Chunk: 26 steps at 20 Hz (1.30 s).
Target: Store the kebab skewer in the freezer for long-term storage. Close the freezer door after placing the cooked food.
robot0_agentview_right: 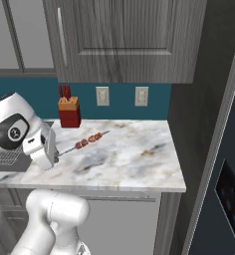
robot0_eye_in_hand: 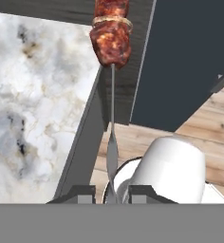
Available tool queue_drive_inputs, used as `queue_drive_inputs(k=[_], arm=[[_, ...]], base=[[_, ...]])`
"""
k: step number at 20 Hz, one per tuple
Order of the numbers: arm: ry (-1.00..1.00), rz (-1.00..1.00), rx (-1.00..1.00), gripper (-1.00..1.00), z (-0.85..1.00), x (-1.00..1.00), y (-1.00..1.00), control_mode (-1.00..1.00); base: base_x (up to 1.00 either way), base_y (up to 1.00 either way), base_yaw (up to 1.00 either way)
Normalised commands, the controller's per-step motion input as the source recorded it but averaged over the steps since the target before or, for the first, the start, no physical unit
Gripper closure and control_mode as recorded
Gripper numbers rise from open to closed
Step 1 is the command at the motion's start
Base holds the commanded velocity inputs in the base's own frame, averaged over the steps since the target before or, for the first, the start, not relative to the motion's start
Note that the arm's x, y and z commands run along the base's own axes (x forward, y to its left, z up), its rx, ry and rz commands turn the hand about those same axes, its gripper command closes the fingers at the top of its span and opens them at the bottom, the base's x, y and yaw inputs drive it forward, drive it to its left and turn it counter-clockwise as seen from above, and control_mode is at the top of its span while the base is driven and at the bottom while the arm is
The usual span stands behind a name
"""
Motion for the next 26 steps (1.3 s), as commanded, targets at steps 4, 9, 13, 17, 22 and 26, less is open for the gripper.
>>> queue_drive_inputs(k=[4, 9, 13, 17, 22, 26], arm=[[0.01, 0.00, 0.00, 1.00, 0.06, -0.18, 0.14, -1.00], [0.01, -0.01, 0.00, 1.00, 0.00, -0.06, -0.07, -1.00], [0.00, 0.00, 0.00, 1.00, 0.00, 0.00, 0.00, -1.00], [0.00, 0.00, 0.00, 1.00, 0.00, 0.00, 0.00, -1.00], [0.00, 0.00, 0.00, 1.00, 0.00, 0.00, 0.00, -1.00], [0.00, 0.00, 0.00, 1.00, 0.00, -0.15, 0.00, -1.00]], base=[[0.00, 0.00, 0.00], [0.00, 0.00, 0.00], [0.00, 0.00, 0.00], [0.00, 0.00, 0.00], [0.00, 0.00, 0.00], [0.00, 0.00, 0.00]])
